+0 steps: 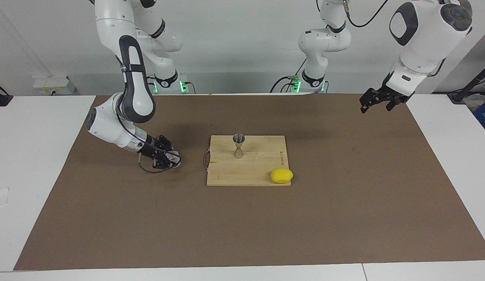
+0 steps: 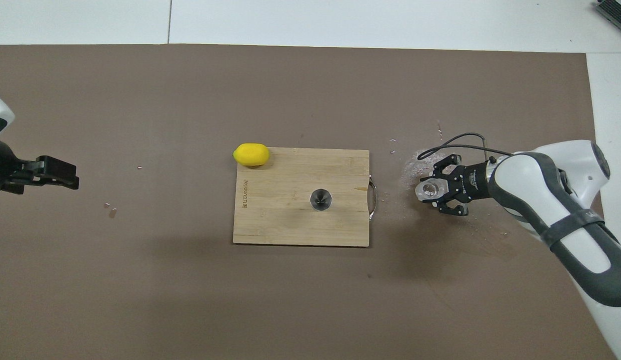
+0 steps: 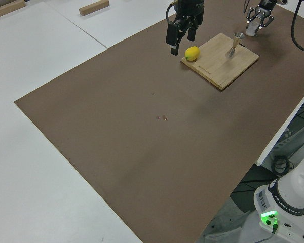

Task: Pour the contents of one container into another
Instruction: 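Lift the clear glass with the right gripper over the metal cup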

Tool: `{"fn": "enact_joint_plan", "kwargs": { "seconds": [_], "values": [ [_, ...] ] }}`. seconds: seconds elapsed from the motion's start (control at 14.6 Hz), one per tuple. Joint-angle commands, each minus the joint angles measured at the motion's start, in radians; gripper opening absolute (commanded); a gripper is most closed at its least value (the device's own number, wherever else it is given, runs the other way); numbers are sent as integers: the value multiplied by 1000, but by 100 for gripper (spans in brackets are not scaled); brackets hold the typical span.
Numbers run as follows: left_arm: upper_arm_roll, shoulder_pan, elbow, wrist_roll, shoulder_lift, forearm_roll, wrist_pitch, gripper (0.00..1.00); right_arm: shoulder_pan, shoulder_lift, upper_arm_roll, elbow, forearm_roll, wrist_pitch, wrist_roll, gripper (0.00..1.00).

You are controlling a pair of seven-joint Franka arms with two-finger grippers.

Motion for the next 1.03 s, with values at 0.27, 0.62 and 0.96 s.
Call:
{"fn": "enact_joint_plan", "kwargs": {
  "seconds": [0.27,0.62,0.96],
  "values": [
    [13,-16,8,-1,-9,3,-21,100,150,-39,3,97,-58,13,315,0],
    [12,-16,8,-1,-9,3,-20,100,278,-19,3,215,-220,1,574,0],
    [12,-16,8,-1,-9,3,-21,100,410,22,4,328,-424,-1,803,0]
  ]
}}
